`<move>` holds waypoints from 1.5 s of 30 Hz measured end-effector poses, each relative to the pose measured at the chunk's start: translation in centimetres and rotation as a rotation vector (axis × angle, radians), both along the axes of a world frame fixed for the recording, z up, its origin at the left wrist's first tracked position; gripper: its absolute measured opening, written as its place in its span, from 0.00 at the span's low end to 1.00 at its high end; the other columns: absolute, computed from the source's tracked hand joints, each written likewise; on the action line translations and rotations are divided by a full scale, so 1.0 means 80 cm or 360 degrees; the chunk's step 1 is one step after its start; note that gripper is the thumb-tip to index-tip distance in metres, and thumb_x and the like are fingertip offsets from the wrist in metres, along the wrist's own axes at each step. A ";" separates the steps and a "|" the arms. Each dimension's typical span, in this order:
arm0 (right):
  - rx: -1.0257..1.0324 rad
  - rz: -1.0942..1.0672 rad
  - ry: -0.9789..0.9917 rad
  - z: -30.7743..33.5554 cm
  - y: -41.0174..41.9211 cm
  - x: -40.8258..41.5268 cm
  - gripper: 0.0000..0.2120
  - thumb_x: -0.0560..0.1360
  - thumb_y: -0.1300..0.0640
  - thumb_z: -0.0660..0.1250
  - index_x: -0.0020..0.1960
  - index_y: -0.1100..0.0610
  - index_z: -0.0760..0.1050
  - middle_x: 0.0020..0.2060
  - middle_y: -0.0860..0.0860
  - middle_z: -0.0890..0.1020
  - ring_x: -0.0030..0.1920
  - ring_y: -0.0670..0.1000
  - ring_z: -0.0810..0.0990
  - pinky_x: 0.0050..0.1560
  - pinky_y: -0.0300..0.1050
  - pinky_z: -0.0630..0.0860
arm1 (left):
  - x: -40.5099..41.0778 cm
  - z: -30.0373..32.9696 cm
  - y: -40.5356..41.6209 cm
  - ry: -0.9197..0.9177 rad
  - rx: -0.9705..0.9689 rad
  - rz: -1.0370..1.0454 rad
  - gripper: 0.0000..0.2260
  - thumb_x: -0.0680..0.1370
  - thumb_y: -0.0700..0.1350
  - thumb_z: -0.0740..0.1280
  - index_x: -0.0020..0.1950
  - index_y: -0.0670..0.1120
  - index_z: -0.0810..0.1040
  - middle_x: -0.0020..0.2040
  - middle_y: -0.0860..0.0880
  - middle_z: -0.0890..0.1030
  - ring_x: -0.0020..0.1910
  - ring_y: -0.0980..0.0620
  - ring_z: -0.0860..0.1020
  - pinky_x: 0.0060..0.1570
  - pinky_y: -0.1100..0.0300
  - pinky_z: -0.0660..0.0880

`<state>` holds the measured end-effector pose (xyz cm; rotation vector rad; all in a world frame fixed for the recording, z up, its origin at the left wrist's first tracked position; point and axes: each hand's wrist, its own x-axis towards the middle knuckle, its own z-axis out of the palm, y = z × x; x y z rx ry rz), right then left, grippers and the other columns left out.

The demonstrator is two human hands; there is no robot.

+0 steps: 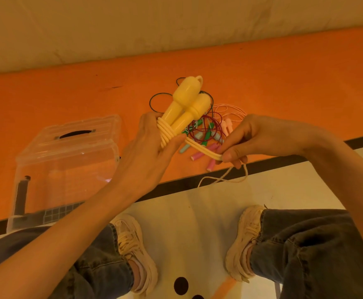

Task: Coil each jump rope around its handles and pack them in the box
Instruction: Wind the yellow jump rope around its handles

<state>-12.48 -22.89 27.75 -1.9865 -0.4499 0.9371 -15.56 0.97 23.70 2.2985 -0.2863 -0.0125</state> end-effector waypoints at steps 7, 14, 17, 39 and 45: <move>0.0015 0.0072 0.0145 -0.002 0.004 -0.004 0.11 0.71 0.55 0.69 0.51 0.58 0.84 0.34 0.55 0.83 0.33 0.47 0.77 0.36 0.36 0.75 | 0.008 0.003 0.003 0.0041 -0.0060 0.0005 0.14 0.75 0.57 0.67 0.54 0.52 0.70 0.38 0.55 0.72 0.36 0.59 0.72 0.33 0.59 0.66; -0.0005 0.0072 0.0153 0.001 0.003 -0.004 0.12 0.71 0.53 0.68 0.51 0.57 0.84 0.34 0.53 0.83 0.33 0.50 0.77 0.36 0.36 0.74 | 0.013 0.001 0.004 0.0120 -0.0083 -0.0040 0.19 0.74 0.57 0.67 0.61 0.54 0.68 0.41 0.60 0.71 0.39 0.66 0.71 0.34 0.63 0.66; -0.0009 -0.0003 0.0111 0.007 -0.004 -0.002 0.14 0.71 0.52 0.66 0.50 0.58 0.84 0.32 0.52 0.82 0.32 0.47 0.76 0.37 0.35 0.74 | 0.014 0.000 0.007 0.0043 0.0091 -0.0142 0.24 0.73 0.62 0.64 0.66 0.55 0.65 0.44 0.63 0.69 0.42 0.72 0.68 0.34 0.69 0.65; 0.0105 -0.0270 -0.0046 0.019 -0.006 -0.013 0.15 0.67 0.56 0.71 0.53 0.51 0.81 0.33 0.50 0.84 0.31 0.46 0.79 0.39 0.36 0.77 | 0.019 0.003 0.020 -0.0498 0.0631 -0.0079 0.20 0.77 0.59 0.64 0.61 0.47 0.72 0.51 0.49 0.78 0.36 0.48 0.75 0.39 0.53 0.69; -0.0200 -0.0370 -0.0291 0.028 -0.044 -0.009 0.10 0.66 0.53 0.71 0.46 0.53 0.82 0.35 0.51 0.85 0.34 0.51 0.80 0.41 0.38 0.76 | 0.030 0.002 0.043 -0.0364 0.0783 0.0041 0.22 0.75 0.62 0.59 0.59 0.46 0.71 0.47 0.47 0.77 0.36 0.48 0.74 0.33 0.49 0.75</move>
